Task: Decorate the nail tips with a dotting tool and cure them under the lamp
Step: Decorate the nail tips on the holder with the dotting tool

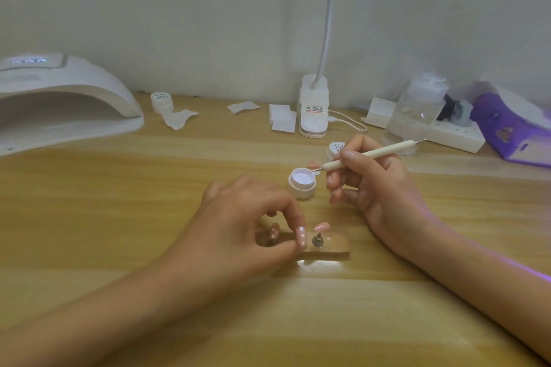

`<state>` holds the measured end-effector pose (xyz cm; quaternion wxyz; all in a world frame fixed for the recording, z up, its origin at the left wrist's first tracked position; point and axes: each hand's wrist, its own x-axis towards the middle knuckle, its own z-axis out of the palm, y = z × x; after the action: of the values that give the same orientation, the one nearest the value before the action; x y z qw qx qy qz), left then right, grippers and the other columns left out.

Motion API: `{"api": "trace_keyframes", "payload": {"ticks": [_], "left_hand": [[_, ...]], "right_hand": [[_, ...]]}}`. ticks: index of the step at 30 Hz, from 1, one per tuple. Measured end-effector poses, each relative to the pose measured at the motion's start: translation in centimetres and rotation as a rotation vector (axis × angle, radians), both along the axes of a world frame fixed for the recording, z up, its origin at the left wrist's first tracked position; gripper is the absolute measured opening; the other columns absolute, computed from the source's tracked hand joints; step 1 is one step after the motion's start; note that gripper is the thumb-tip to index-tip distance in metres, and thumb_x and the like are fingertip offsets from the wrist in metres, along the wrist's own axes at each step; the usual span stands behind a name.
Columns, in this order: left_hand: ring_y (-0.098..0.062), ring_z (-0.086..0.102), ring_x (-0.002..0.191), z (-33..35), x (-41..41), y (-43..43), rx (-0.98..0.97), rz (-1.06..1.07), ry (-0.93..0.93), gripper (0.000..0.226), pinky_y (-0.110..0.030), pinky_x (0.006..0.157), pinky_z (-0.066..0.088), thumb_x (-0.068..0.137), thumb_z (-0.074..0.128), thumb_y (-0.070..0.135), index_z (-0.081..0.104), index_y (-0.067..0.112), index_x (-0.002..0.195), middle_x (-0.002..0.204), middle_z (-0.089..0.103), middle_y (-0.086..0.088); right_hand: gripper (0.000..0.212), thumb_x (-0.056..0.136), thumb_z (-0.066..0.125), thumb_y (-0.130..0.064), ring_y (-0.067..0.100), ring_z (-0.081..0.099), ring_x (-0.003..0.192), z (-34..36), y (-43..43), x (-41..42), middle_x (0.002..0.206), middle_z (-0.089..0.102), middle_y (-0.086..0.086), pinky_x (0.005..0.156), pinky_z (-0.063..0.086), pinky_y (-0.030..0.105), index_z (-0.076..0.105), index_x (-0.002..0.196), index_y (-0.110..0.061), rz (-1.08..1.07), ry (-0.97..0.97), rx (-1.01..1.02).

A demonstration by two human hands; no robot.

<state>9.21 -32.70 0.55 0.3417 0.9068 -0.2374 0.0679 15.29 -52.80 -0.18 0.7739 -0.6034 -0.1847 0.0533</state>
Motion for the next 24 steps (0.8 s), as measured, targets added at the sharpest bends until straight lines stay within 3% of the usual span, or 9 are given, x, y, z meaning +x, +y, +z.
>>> {"api": "trace_keyframes", "payload": {"ticks": [3,6,10,14,17,19,21,24], "left_hand": [[-0.001,0.056,0.085,-0.3,0.2,0.0,-0.04,0.011,0.042,0.018,-0.029,0.075,0.034,0.071,0.062,0.052,0.061,0.04,0.084,0.082,0.064,0.018],[-0.005,0.058,0.065,-0.6,0.3,0.1,-0.139,0.008,0.117,0.013,-0.019,0.063,0.035,0.073,0.076,0.033,0.064,0.035,0.075,0.073,0.064,0.012],[-0.004,0.055,0.058,-0.7,0.5,0.2,-0.114,0.029,0.115,0.016,-0.011,0.055,0.033,0.074,0.078,0.026,0.064,0.034,0.073,0.067,0.062,0.012],[-0.006,0.059,0.065,-0.7,0.5,0.0,-0.092,0.032,0.137,0.011,-0.016,0.061,0.036,0.069,0.068,0.038,0.062,0.036,0.078,0.072,0.064,0.013],[-0.001,0.061,0.077,-0.3,0.6,-0.6,0.022,0.021,0.119,0.021,-0.026,0.078,0.036,0.069,0.061,0.043,0.057,0.042,0.09,0.087,0.062,0.028],[0.007,0.058,0.088,0.1,0.5,-1.0,0.119,0.003,0.064,0.024,-0.021,0.089,0.027,0.074,0.062,0.046,0.054,0.046,0.096,0.097,0.057,0.035],[0.01,0.054,0.092,0.4,0.5,-1.5,0.166,-0.015,0.03,0.02,-0.017,0.086,0.02,0.078,0.062,0.046,0.053,0.043,0.095,0.099,0.055,0.035],[0.006,0.052,0.09,0.8,0.2,-2.2,0.184,-0.012,-0.014,0.011,-0.022,0.087,0.021,0.085,0.056,0.046,0.051,0.037,0.088,0.094,0.057,0.027]], "right_hand": [[0.024,0.088,0.057,-0.019,0.014,0.059,0.055,-0.1,0.0,0.1,0.062,0.063,0.005,0.051,0.05,0.023,0.06,0.064,-0.025,0.002,0.006,0.001],[0.024,0.087,0.057,-0.02,0.013,0.059,0.055,-0.2,0.0,0.2,0.062,0.063,0.004,0.051,0.049,0.023,0.06,0.064,-0.025,0.001,0.011,-0.001],[0.024,0.088,0.057,-0.02,0.013,0.059,0.055,-0.2,0.0,0.2,0.062,0.062,0.005,0.052,0.05,0.023,0.06,0.065,-0.025,0.004,0.014,0.0],[0.024,0.087,0.057,-0.02,0.013,0.059,0.055,-0.1,0.0,0.2,0.062,0.063,0.006,0.052,0.049,0.023,0.06,0.064,-0.025,0.003,0.026,0.011],[0.026,0.088,0.056,-0.021,0.012,0.059,0.056,-0.2,0.0,0.2,0.062,0.063,0.005,0.052,0.049,0.021,0.061,0.063,-0.026,0.001,0.03,0.02],[0.025,0.088,0.056,-0.021,0.011,0.059,0.056,-0.2,0.0,0.3,0.063,0.062,0.004,0.052,0.048,0.021,0.06,0.064,-0.025,-0.003,0.045,0.043],[0.024,0.088,0.057,-0.02,0.011,0.058,0.057,-0.1,-0.1,0.5,0.064,0.062,0.003,0.051,0.048,0.021,0.06,0.065,-0.024,-0.01,0.066,0.072],[0.019,0.089,0.06,-0.019,0.01,0.058,0.057,-0.1,-0.2,0.5,0.064,0.063,0.003,0.052,0.048,0.02,0.057,0.07,-0.02,-0.017,0.079,0.087]]}}
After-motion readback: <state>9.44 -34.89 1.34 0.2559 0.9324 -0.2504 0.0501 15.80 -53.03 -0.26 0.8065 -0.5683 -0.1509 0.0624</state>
